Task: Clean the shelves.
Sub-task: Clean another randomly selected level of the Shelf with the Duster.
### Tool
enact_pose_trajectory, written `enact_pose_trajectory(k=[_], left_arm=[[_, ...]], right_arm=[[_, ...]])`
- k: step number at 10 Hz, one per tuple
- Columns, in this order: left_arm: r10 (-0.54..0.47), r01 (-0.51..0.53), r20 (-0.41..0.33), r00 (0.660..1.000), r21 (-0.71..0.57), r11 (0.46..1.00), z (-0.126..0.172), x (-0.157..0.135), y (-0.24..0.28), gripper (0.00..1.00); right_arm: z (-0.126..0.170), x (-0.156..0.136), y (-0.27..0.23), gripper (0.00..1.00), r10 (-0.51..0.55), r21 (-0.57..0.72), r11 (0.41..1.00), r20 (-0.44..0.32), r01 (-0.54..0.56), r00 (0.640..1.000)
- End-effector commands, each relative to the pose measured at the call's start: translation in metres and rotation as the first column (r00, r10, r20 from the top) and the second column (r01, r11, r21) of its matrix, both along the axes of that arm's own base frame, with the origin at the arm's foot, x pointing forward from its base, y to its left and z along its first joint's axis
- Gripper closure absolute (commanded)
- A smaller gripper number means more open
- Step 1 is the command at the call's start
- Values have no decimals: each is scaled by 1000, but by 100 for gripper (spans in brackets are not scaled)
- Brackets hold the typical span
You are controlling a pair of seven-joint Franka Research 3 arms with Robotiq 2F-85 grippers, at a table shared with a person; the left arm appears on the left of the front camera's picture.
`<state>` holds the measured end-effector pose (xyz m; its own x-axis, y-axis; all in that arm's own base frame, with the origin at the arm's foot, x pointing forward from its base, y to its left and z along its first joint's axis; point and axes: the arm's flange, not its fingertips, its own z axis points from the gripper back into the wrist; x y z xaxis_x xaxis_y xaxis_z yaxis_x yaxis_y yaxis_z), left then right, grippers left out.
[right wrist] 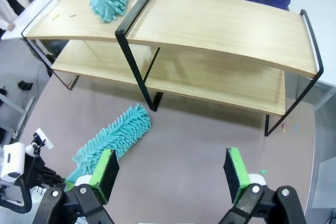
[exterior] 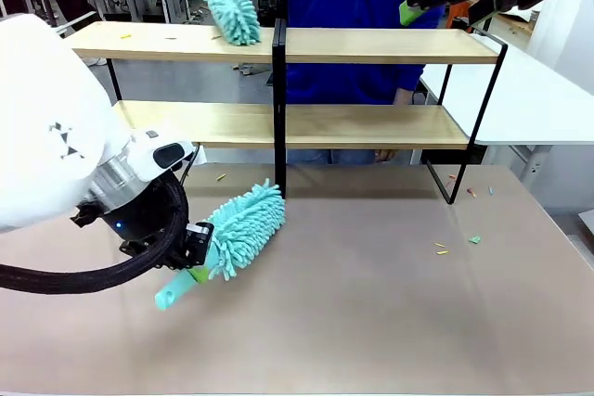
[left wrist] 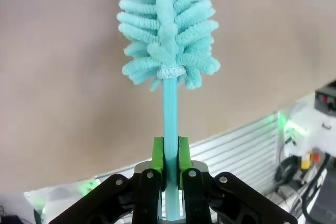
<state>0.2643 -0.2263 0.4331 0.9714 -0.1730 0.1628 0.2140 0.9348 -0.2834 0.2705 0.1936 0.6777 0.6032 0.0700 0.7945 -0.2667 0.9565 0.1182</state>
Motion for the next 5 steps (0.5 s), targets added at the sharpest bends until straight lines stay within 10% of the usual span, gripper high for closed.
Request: enact_pose_trajectory(k=[1, 5], left_arm=[[48, -48, 23, 999, -21, 999, -7, -18, 25, 87], [130, -123, 110, 985, -73, 990, -13, -11, 44, 87]], right_arm=[[1, 1, -1, 0, 0, 5, 1000, 0, 0, 1000], [1, 1, -1, 0, 0, 5, 1000, 0, 0, 1000]])
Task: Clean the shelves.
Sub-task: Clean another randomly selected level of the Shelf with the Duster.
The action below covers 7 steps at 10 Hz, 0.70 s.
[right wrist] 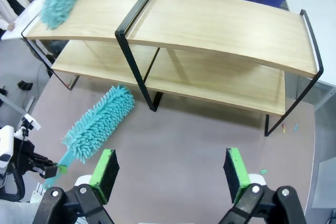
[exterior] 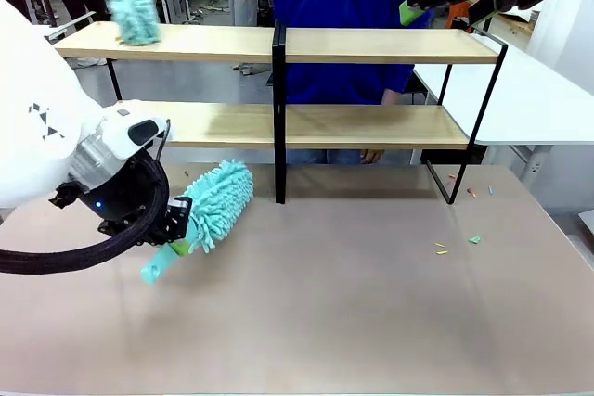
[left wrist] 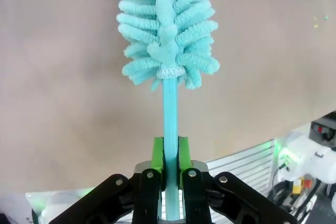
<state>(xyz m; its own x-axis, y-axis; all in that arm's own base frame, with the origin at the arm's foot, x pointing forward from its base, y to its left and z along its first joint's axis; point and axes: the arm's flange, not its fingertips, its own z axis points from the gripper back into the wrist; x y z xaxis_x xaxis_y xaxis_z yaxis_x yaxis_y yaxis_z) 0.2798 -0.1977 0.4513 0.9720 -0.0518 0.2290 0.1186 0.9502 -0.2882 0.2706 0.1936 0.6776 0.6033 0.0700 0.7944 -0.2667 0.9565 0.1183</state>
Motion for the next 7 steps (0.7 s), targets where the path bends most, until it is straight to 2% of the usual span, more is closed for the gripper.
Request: enact_pose_trajectory(k=[1, 2, 4, 5, 6, 7], left_arm=[[2, 1, 69, 998, -42, 999, -43, -18, 3, 87], [5, -3, 62, 998, -35, 999, -52, -8, -7, 87], [57, -50, 99, 993, -67, 997, -72, 16, -16, 87], [109, -106, 32, 994, -74, 992, -77, 25, -18, 87], [51, -49, 55, 997, -36, 998, -44, 19, -29, 87], [51, -49, 55, 997, -36, 998, -44, 19, -29, 87]], right_arm=[[1, 1, -1, 0, 0, 5, 1000, 0, 0, 1000], [1, 1, -1, 0, 0, 5, 1000, 0, 0, 1000], [1, 1, -1, 0, 0, 5, 1000, 0, 0, 1000], [1, 1, -1, 0, 0, 5, 1000, 0, 0, 1000], [1, 1, -1, 0, 0, 5, 1000, 0, 0, 1000], [1, 1, -1, 0, 0, 5, 1000, 0, 0, 1000]])
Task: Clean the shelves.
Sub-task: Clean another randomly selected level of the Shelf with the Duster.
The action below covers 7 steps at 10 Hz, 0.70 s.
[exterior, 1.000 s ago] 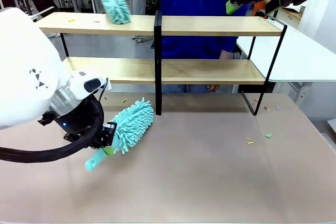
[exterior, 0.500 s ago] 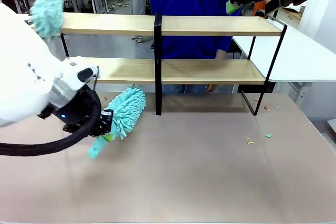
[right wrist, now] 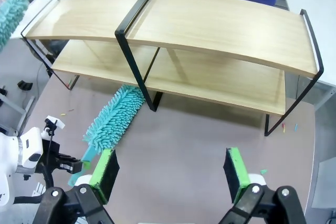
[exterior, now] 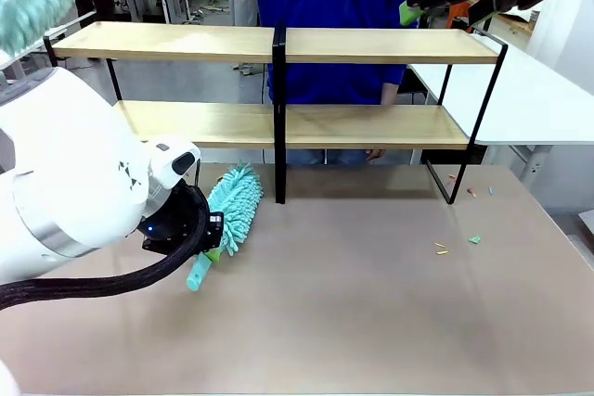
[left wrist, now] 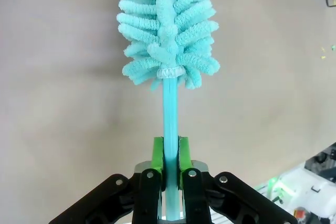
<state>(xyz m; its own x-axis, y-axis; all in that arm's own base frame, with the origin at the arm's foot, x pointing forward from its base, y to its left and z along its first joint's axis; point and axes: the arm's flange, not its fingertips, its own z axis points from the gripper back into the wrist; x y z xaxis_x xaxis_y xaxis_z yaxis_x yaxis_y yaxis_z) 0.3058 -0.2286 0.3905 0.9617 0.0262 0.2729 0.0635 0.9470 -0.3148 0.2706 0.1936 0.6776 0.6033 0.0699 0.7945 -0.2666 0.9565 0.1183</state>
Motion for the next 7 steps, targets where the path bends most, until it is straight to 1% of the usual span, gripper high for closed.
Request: enact_pose_trajectory(k=[1, 2, 3, 4, 6, 7], left_arm=[[-22, 22, 12, 1000, -1, 1000, 16, -7, 2, 87], [-22, 22, 12, 1000, -1, 1000, 16, -7, 2, 87], [-8, 8, 6, 1000, 1, 1000, 4, -2, -1, 87], [-56, 57, 87, 995, -11, 998, -2, 8, -9, 87], [-52, 49, 108, 993, 29, 998, -12, 25, -12, 87], [-38, 35, 144, 989, 20, 999, -18, 36, -11, 87]], right_arm=[[1, 1, -1, 0, 0, 5, 1000, 0, 0, 1000], [1, 1, -1, 0, 0, 5, 1000, 0, 0, 1000], [1, 1, -1, 0, 0, 5, 1000, 0, 0, 1000], [1, 1, -1, 0, 0, 5, 1000, 0, 0, 1000], [1, 1, -1, 0, 0, 5, 1000, 0, 0, 1000], [1, 1, -1, 0, 0, 5, 1000, 0, 0, 1000]])
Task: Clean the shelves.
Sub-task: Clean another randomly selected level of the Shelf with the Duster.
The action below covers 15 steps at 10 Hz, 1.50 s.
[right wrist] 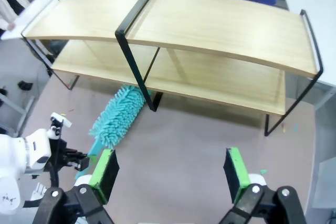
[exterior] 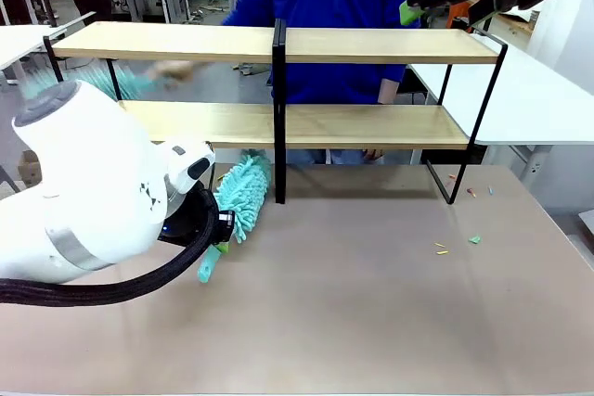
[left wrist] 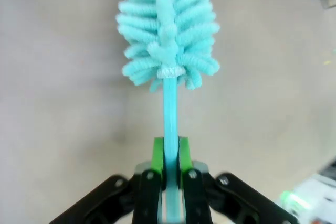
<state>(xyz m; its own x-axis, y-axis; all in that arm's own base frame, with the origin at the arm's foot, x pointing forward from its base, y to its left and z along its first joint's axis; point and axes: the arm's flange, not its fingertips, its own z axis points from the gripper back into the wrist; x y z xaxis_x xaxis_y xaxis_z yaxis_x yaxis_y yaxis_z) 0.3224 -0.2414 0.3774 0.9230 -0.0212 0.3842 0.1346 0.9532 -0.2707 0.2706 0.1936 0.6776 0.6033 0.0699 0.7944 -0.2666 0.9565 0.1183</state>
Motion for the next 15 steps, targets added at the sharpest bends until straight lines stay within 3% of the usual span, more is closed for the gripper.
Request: enact_pose_trajectory(k=[1, 3, 5, 7, 11, 15], left_arm=[[14, -14, 67, 998, -5, 1000, -12, 29, 0, 87], [14, -12, 101, 995, -12, 1000, -24, 44, -1, 87], [83, -81, 130, 988, -19, 997, -33, 63, 6, 87], [117, -117, 122, 986, -5, 993, -40, 80, 9, 87], [174, -174, 22, 985, 22, 984, -43, 101, 16, 87], [343, -337, -64, 937, 86, 938, -37, 99, 28, 87]], right_arm=[[1, 1, -1, 0, 0, 5, 1000, 0, 0, 1000], [1, 1, -1, 0, 0, 5, 1000, 0, 0, 1000], [1, 1, -1, 0, 0, 5, 1000, 0, 0, 1000], [1, 1, -1, 0, 0, 5, 1000, 0, 0, 1000], [1, 1, -1, 0, 0, 5, 1000, 0, 0, 1000], [1, 1, -1, 0, 0, 5, 1000, 0, 0, 1000]])
